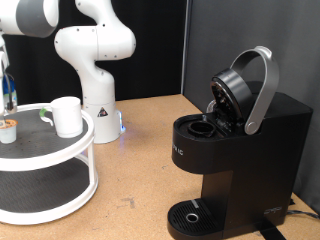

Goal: Make a cup of coffee with the keurig machine

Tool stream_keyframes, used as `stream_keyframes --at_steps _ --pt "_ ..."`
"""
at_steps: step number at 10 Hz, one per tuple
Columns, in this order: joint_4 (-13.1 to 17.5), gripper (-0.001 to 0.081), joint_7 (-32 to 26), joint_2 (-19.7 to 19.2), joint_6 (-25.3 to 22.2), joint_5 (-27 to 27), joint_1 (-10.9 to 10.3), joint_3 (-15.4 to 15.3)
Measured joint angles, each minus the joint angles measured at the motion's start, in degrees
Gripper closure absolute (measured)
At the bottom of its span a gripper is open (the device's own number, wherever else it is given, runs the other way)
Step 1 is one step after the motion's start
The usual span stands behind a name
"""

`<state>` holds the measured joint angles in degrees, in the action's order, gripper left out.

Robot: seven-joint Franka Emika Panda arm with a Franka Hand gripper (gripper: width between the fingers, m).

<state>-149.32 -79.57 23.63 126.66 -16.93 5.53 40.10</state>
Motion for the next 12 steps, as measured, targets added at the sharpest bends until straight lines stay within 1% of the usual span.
stream_keyframes --at_steps 5,8,9,10,11,12 --pt "-1.87 0.0003 -0.01 -1.3 3.07 -0.11 0.01 0.29" --pt "-2.49 0.0003 -0.01 -1.38 3.46 -0.22 0.02 0.31" --pt "-2.57 0.0021 0.0 -1.4 3.46 -0.39 0.02 0.31" --pt "-2.62 0.0021 0.0 -1.47 3.46 -0.56 0.03 0.31" --pt "-2.64 0.0179 0.06 -1.61 3.46 -0.61 0.03 0.31" --pt "-2.62 0.0179 0.12 -1.83 3.46 -0.61 0.03 0.31"
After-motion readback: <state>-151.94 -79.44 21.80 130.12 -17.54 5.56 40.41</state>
